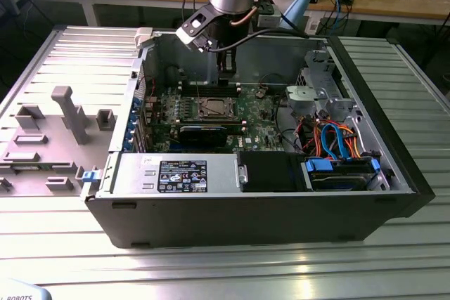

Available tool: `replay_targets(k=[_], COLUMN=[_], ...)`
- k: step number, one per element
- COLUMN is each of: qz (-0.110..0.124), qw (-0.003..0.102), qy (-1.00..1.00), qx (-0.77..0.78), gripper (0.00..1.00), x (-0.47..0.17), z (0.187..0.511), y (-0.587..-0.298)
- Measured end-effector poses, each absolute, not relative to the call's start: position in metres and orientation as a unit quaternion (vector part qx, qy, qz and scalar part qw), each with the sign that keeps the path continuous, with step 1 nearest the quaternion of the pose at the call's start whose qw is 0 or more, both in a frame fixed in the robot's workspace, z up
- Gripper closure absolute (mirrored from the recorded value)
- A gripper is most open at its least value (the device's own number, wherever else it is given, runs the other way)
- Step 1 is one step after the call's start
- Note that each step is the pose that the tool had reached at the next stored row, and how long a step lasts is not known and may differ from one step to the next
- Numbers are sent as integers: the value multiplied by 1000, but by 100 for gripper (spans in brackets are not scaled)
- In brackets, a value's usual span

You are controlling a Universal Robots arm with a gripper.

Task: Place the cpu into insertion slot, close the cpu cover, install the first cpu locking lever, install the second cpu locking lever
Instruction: 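Install the first cpu locking lever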

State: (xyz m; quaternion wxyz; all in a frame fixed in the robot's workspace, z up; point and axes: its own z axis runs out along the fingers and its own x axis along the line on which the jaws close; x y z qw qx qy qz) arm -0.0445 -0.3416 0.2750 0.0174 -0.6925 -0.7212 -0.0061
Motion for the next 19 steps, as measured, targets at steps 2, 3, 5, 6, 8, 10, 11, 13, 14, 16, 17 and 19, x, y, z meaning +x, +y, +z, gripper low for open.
replay_targets(k=[2,3,5,6,8,10,11,13,14,16,17,19], qz=[-6,-6,-6,-6,-6,-5,-5,-5,-5,-4,-4,-4], qw=[17,17,17,17,17,17,18,18,18,18,18,18], qy=[-721,-721,-721,-723,-733,-748,-755,-766,-772,-790,-796,-808], qx=[-693,-693,-692,-691,-680,-663,-656,-642,-635,-613,-605,-589], gripper=[89,89,89,89,89,89,89,89,89,89,89,89], x=[-45,-44,-44,-45,-45,-44,-45,-45,-45,-45,-45,-45], z=[275,275,275,275,275,275,275,275,275,275,275,274], y=[-342,-342,-342,-342,-342,-342,-342,-342,-342,-342,-342,-342])
